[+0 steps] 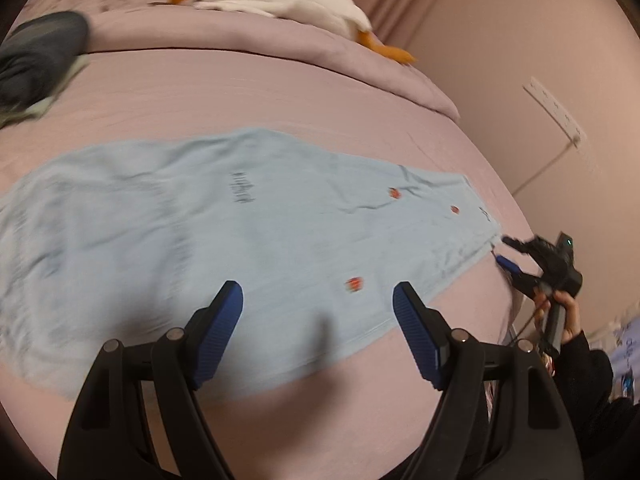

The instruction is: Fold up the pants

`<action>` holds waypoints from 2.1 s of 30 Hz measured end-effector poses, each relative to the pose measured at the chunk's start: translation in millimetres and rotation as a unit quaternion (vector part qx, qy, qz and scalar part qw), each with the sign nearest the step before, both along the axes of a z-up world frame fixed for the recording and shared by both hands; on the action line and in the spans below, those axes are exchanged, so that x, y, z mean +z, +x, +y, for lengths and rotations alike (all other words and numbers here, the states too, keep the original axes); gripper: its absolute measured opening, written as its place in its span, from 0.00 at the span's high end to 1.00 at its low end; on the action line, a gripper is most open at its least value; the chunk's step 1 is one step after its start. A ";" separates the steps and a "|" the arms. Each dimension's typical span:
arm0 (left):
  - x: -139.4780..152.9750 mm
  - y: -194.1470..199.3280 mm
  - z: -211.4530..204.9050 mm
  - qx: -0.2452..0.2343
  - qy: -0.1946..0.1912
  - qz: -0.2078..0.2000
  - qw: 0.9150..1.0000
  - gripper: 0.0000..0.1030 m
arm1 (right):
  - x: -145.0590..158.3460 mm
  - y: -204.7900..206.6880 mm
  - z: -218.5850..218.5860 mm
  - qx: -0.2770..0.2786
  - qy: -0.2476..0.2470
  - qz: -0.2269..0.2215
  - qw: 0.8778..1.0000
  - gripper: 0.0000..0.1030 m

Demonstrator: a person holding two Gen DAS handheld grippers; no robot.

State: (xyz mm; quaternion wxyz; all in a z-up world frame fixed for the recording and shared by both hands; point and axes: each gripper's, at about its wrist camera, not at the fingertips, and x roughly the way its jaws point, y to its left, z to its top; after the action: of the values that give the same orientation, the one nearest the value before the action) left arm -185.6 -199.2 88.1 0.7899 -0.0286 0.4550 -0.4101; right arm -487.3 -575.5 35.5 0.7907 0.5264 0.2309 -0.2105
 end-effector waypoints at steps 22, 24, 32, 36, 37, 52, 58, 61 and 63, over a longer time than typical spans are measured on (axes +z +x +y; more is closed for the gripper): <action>-25.3 3.1 -85.8 -0.040 -0.009 0.084 0.996 0.24 | 5.1 34.6 -58.7 0.008 0.003 -0.029 1.000 0.93; -28.7 5.8 -91.1 -0.042 -0.015 0.101 0.994 0.24 | 14.5 29.3 -55.4 0.006 -0.012 -0.044 0.999 0.94; -36.5 17.6 -81.9 -0.021 -0.037 0.153 0.987 0.24 | 8.2 46.4 -58.3 -0.002 -0.033 0.041 0.999 0.98; -23.4 18.7 -73.8 -0.012 -0.085 0.169 0.982 0.24 | 66.6 71.0 -29.5 0.042 -0.151 0.045 0.987 0.96; -19.8 19.3 -72.6 -0.014 -0.109 0.179 0.978 0.24 | 79.5 79.2 -18.3 0.055 -0.181 0.046 0.981 0.96; -49.3 45.4 -49.9 0.020 -0.269 0.311 0.912 0.10 | 75.7 191.2 244.9 0.348 -0.484 0.038 0.802 0.96; -43.0 50.6 -40.1 0.014 -0.236 0.263 0.935 0.88 | 52.9 195.8 281.7 0.396 -0.533 0.063 0.745 0.96; -34.6 52.7 -29.2 0.011 -0.228 0.222 0.948 0.90 | 58.3 202.1 282.0 0.393 -0.544 0.062 0.739 0.96; -28.2 51.9 -18.4 0.012 -0.221 0.190 0.957 0.92 | 63.7 206.3 284.9 0.395 -0.537 0.049 0.744 0.96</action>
State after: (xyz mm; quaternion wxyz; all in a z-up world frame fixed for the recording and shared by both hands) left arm -133.8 -217.6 59.9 0.6678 -0.2848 0.4943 -0.4781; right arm -281.0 -290.5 99.2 0.9426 -0.1345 0.3055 0.0064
